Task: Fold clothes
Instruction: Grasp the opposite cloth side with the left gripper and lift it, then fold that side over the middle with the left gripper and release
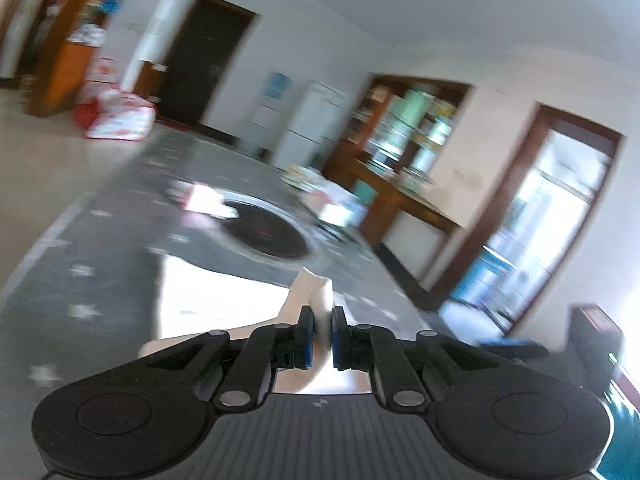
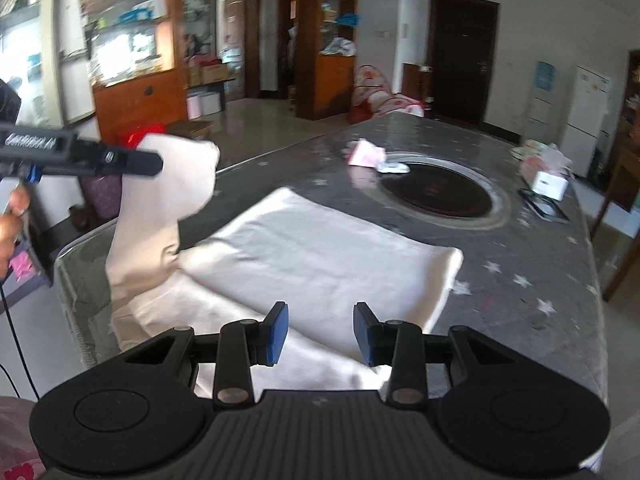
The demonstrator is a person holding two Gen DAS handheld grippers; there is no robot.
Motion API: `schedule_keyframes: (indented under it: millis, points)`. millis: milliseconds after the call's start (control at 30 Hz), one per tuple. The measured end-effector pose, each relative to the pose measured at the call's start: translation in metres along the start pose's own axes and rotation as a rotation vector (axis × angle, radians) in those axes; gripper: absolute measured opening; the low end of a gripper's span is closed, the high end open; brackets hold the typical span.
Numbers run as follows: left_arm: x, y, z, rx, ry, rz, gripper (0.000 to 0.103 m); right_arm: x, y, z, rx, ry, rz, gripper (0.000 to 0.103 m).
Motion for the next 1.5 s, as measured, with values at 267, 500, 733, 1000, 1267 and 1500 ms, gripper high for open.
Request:
schedule_keyframes:
  millis: [267,500,733,1000,1267,1500]
  points:
    - [0.032,-0.056,-0.063,0.15,-0.093,0.129,0.01,0.012,0.012,-0.039,0.077,-0.08,-0.002,0.036]
    - [0.067,-0.078,-0.089,0.205,-0.158,0.232,0.02,0.02,0.011,-0.05,0.093,-0.111,0.013,0.036]
    - [0.076,-0.055,-0.071,0.158,-0.252,0.241,0.041,0.022,0.006,-0.038,0.059,-0.094,0.036,0.036]
    - [0.087,-0.012,0.01,-0.043,-0.235,0.262,0.041,0.04,-0.028,-0.011,-0.022,-0.067,0.135,0.035]
    - [0.106,0.001,0.033,-0.086,-0.262,0.3,0.04,0.053,-0.046,-0.005,-0.023,-0.055,0.185,0.024]
    - [0.107,-0.002,0.04,-0.076,-0.258,0.317,0.041,0.055,-0.05,-0.004,-0.008,-0.052,0.187,0.017]
Point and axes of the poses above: each gripper's, at about its wrist camera, not at the fingertips, and y roughly against the way its jaws point, z to its left, x to its underside, the point moved 8 cm from there along -y, roughly the way its jaws point, and after that the axes turned 6 degrees about -y, right-handed, at the moved point
